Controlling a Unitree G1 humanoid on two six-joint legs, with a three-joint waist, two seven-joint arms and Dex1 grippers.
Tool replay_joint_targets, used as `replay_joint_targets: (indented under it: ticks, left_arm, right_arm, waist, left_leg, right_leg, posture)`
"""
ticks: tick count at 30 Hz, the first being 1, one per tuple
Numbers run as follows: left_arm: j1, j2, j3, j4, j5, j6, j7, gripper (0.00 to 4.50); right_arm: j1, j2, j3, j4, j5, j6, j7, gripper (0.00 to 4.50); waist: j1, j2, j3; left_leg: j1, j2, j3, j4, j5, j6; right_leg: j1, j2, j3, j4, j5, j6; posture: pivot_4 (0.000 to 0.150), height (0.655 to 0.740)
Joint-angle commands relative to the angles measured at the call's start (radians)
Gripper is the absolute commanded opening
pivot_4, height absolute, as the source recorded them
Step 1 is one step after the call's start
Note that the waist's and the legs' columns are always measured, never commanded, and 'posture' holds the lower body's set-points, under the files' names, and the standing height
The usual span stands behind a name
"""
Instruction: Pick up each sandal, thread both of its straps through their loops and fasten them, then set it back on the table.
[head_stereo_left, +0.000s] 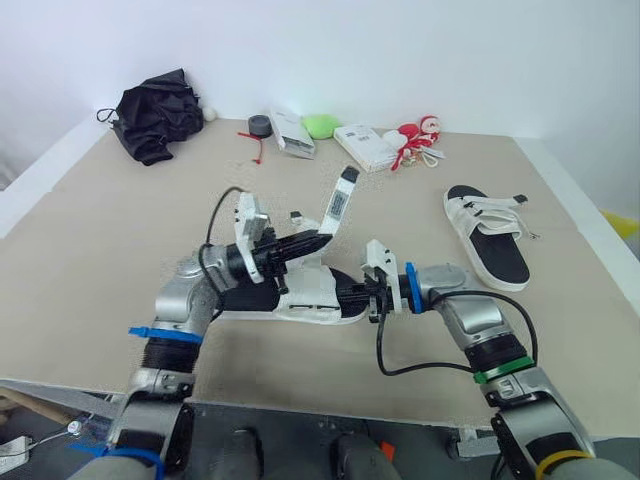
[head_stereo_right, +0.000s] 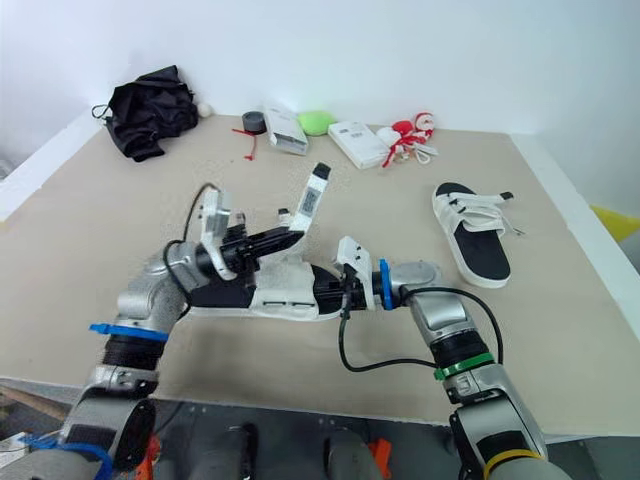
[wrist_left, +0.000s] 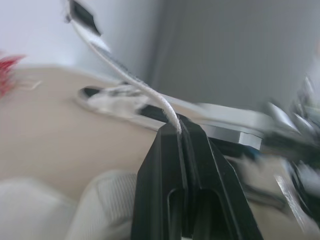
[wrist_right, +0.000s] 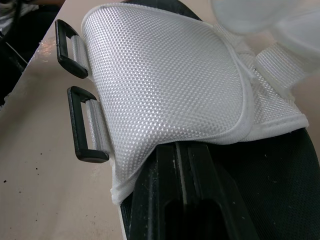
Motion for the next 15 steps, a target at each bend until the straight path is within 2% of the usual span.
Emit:
replay_joint_targets:
  ticks: [1, 7, 13, 15]
  left_arm:
    - [0.033, 0.035, -0.043, -0.050, 0.066, -0.235, -0.089, 0.04]
    - [0.027, 0.086, -0.060, 0.034, 0.140, -0.639, -0.205, 0.04]
    - [0.011, 0.133, -0.087, 0.179, 0.159, -1.013, -0.288, 0.04]
    - [0.007, 0.150, -0.087, 0.239, 0.171, -1.087, -0.280, 0.59]
  right_arm:
    - [0.045, -0.013, 0.066, 0.070, -0.067, 0.034, 0.000, 0.00]
    - [0.036, -0.011, 0.076, 0.082, -0.072, 0.030, 0.012, 0.00]
    - [0.030, -0.008, 0.082, 0.089, -0.077, 0.027, 0.018, 0.00]
    - [0.031, -0.007, 0.085, 0.087, -0.077, 0.027, 0.019, 0.00]
  waist:
    - [0.000, 0.000, -0.001]
    - [0.001, 0.000, -0.002]
    - [0.001, 0.000, -0.002]
    - [0.000, 0.000, -0.002]
  left_leg:
    - [0.000, 0.000, 0.001, 0.000, 0.000, 0.000]
    - [-0.001, 0.001, 0.004, 0.000, 0.000, 0.000]
    - [-0.001, 0.004, 0.006, -0.001, 0.000, 0.003]
    - [-0.001, 0.005, 0.007, -0.001, 0.000, 0.003]
  right_leg:
    - [-0.001, -0.001, 0.000, 0.000, 0.000, 0.000]
    - [-0.003, -0.002, 0.001, -0.004, 0.000, 0.000]
    - [-0.002, 0.000, 0.001, -0.004, -0.001, -0.001]
    - [-0.002, 0.000, 0.001, -0.004, -0.001, -0.001]
  posture:
    - [0.150, 0.7380]
    - [0.150, 0.7380]
    - [0.150, 0.7380]
    - [0.150, 0.7380]
